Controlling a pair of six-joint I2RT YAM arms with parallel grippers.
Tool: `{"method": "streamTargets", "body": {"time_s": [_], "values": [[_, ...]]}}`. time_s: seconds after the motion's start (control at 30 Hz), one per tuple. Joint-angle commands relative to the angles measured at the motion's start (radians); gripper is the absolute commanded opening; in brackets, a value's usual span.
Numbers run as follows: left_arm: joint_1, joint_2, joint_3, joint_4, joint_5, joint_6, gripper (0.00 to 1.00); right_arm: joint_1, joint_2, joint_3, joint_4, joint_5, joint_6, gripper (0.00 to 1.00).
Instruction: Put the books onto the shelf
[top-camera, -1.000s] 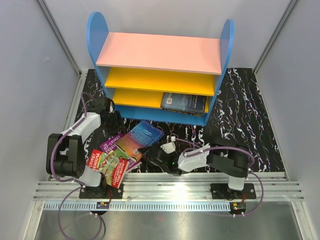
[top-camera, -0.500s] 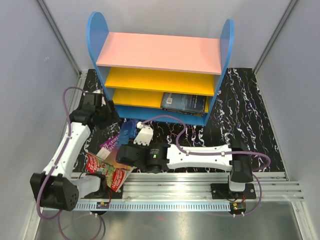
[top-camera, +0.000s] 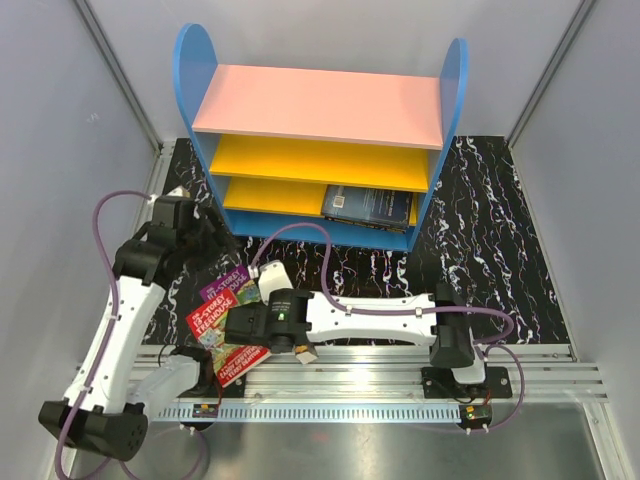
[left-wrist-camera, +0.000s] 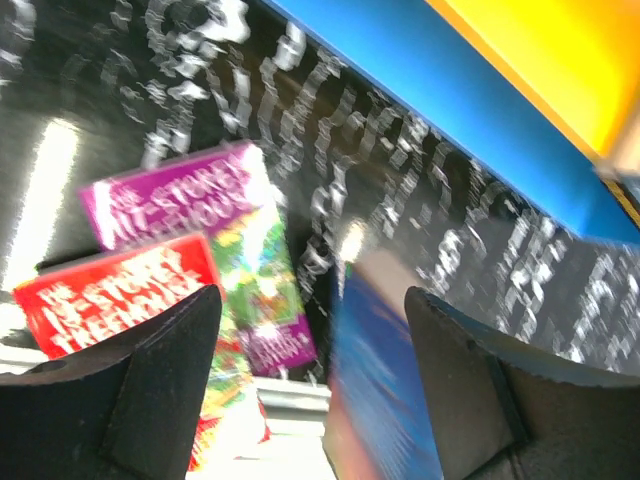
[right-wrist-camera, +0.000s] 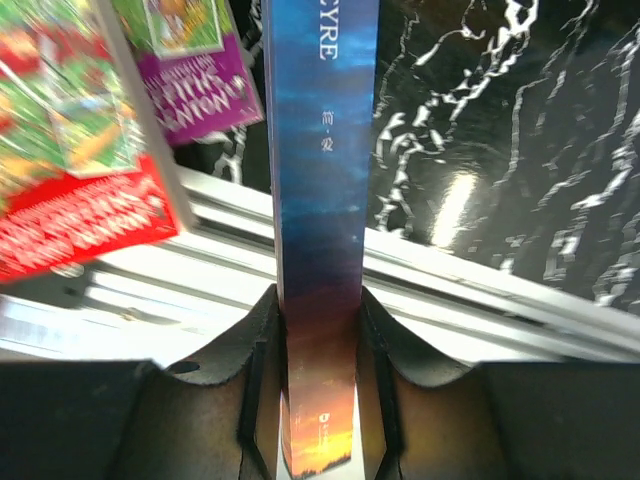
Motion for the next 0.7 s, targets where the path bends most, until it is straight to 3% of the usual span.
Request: {"method": "streamTargets", "body": {"time_s": [0.0, 0.07, 0.2, 0.43, 0.67], "values": [[-0.078, 0.101, 0.155, -0.094, 0.085, -0.063, 0.80, 0.010, -0.030, 0.100, -0.109, 0.081, -0.155, 0.00], [-0.131, 0.164, 0.277, -0.160, 0.104, -0.069, 0.80, 0.010, -0.038, 0.108, -0.107, 0.094, -0.198, 0.00], [-0.181, 0.202, 0.311, -0.167, 0.185, -0.130, 0.82, 0.010, -0.056, 0.129, -0.124, 0.113, -0.244, 0.00], [-0.260, 0.238, 0.219, -0.191, 0.234, -0.136, 0.83, 0.010, -0.093, 0.134, -0.158, 0.162, -0.225, 0.00], [-0.270, 0.189, 0.047, -0.006, 0.412, -0.201, 0.84, 0.009, -0.110, 0.142, -0.225, 0.200, -0.155, 0.00]]}}
